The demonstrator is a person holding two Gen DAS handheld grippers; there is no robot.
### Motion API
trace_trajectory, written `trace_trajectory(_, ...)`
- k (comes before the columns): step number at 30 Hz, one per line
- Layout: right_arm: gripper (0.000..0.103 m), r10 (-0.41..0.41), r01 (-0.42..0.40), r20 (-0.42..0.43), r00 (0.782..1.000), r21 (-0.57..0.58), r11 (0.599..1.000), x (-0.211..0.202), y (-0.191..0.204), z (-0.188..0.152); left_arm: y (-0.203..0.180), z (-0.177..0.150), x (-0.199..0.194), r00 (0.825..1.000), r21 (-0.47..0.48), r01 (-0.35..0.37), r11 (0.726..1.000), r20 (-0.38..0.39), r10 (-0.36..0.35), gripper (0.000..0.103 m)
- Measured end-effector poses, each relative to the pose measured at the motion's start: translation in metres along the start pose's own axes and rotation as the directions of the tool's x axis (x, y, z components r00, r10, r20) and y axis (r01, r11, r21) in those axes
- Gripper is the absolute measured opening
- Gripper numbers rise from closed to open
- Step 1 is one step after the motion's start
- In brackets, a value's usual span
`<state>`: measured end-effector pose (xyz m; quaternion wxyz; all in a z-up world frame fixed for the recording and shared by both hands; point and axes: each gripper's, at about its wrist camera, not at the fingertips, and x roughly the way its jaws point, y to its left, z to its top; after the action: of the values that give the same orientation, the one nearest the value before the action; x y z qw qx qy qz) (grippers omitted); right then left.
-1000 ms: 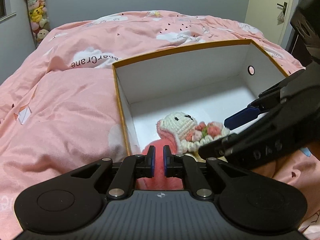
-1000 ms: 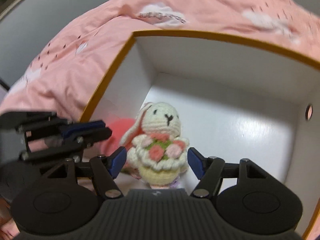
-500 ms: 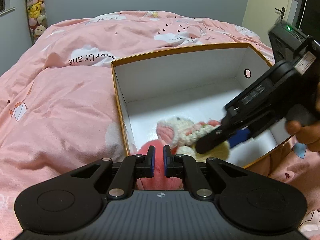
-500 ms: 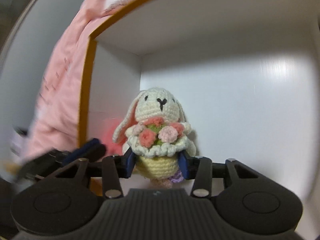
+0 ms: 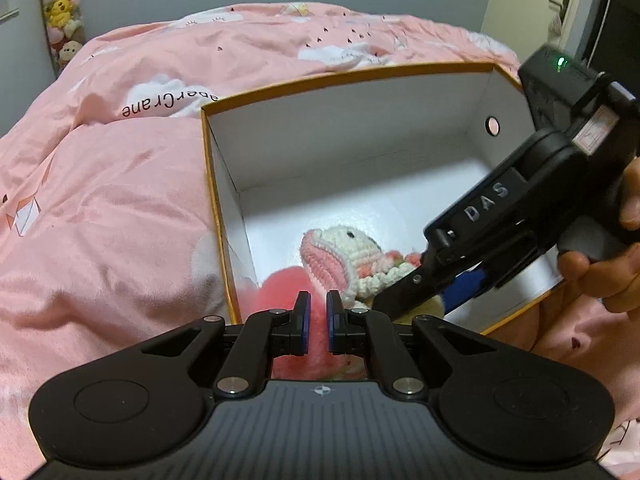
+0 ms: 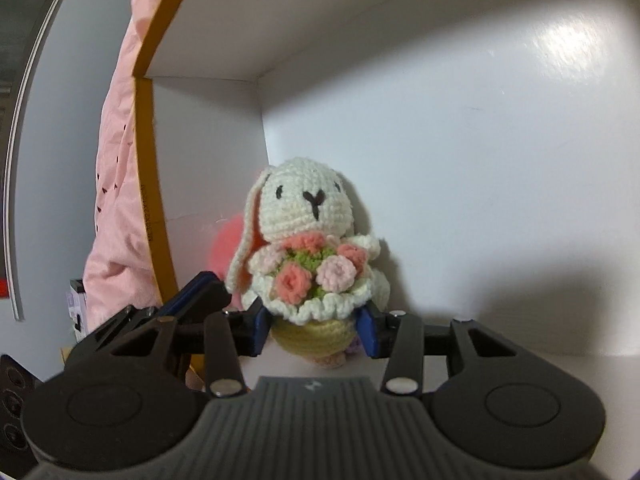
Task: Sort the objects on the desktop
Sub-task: 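Lower the bunny onto the box floor and open the right gripper, then grasp the green-lidded jar with the left gripper from the pile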
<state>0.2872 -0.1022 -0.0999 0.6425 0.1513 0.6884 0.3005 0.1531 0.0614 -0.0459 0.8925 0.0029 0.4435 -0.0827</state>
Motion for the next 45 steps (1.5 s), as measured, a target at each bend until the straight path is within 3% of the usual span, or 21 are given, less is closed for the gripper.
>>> trace_trajectory(5,0.06,-0.072,0.085,0.092,0.993,-0.152,0.985,-0.019,0.017,-0.021,-0.002,-0.002,-0.01,1.0,-0.01,-0.005,1.0,0.019,0.005,0.007)
trace_trajectory(9,0.057,-0.055,0.114,0.218,0.974,-0.27,0.956,-0.045,0.038,-0.054,0.0,0.003,-0.034,1.0,-0.04,-0.004,0.999,0.031,0.006,0.007)
trace_trajectory(13,0.055,-0.086,0.273,0.399,0.913,-0.44,0.856,-0.081,0.059,-0.11,0.002,-0.002,-0.067,0.996,-0.027,-0.052,0.998,0.071,0.054,0.008)
trace_trajectory(15,0.056,-0.066,0.288,0.45,0.89,-0.444,0.848,-0.104,0.049,-0.135,0.001,-0.009,-0.081,0.997,-0.033,-0.009,0.999,0.081,0.011,0.01)
trace_trajectory(18,0.055,-0.037,0.25,0.449,0.893,-0.425,0.87,-0.115,0.032,-0.168,-0.005,-0.021,-0.098,0.996,-0.032,0.016,0.999,0.087,-0.013,0.012)
trace_trajectory(20,0.052,-0.055,0.268,0.423,0.905,-0.463,0.845,-0.112,0.03,-0.183,-0.012,-0.029,-0.109,0.998,0.02,0.012,1.0,0.065,-0.014,0.012)
trace_trajectory(21,0.047,-0.079,0.287,0.404,0.911,-0.487,0.825,-0.108,0.032,-0.186,-0.015,-0.03,-0.113,0.998,0.033,0.016,0.999,0.056,-0.018,0.014)
trace_trajectory(23,0.046,-0.113,0.327,0.381,0.918,-0.563,0.759,-0.103,0.036,-0.193,-0.021,-0.037,-0.121,0.999,0.078,0.043,0.996,0.023,-0.045,0.021)
trace_trajectory(25,0.047,-0.122,0.346,0.356,0.926,-0.676,0.651,-0.094,0.039,-0.204,-0.028,-0.048,-0.128,0.999,0.137,0.046,0.989,0.006,-0.048,0.028)
trace_trajectory(29,0.049,-0.166,0.409,0.376,0.912,-0.798,0.443,-0.071,0.036,-0.215,-0.032,-0.069,-0.125,0.998,0.15,0.06,0.987,-0.027,-0.057,0.029)
trace_trajectory(31,0.05,-0.171,0.421,0.385,0.907,-0.82,0.387,-0.062,0.032,-0.216,-0.041,-0.074,-0.124,0.997,0.191,0.065,0.979,-0.042,-0.058,0.029)
trace_trajectory(33,0.051,-0.168,0.423,0.388,0.906,-0.83,0.364,-0.056,0.031,-0.215,-0.05,-0.077,-0.125,0.997,0.248,0.074,0.966,-0.04,-0.066,0.031)
trace_trajectory(36,0.056,-0.171,0.445,0.411,0.896,-0.816,0.369,-0.052,0.03,-0.213,-0.055,-0.074,-0.119,0.997,0.251,0.067,0.966,-0.04,-0.059,0.037)
trace_trajectory(38,0.056,-0.168,0.433,0.399,0.901,-0.813,0.389,-0.048,0.027,-0.212,-0.053,-0.07,-0.111,0.996,0.209,0.082,0.975,-0.051,-0.073,0.038)
trace_trajectory(41,0.058,-0.157,0.415,0.387,0.909,-0.798,0.437,-0.041,0.022,-0.211,-0.049,-0.068,-0.096,0.993,0.15,0.102,0.983,-0.075,-0.091,0.053)
trace_trajectory(45,0.061,-0.138,0.386,0.37,0.919,-0.769,0.509,-0.033,0.016,-0.205,-0.047,-0.066,-0.08,0.994,0.094,0.083,0.992,-0.083,-0.076,0.054)
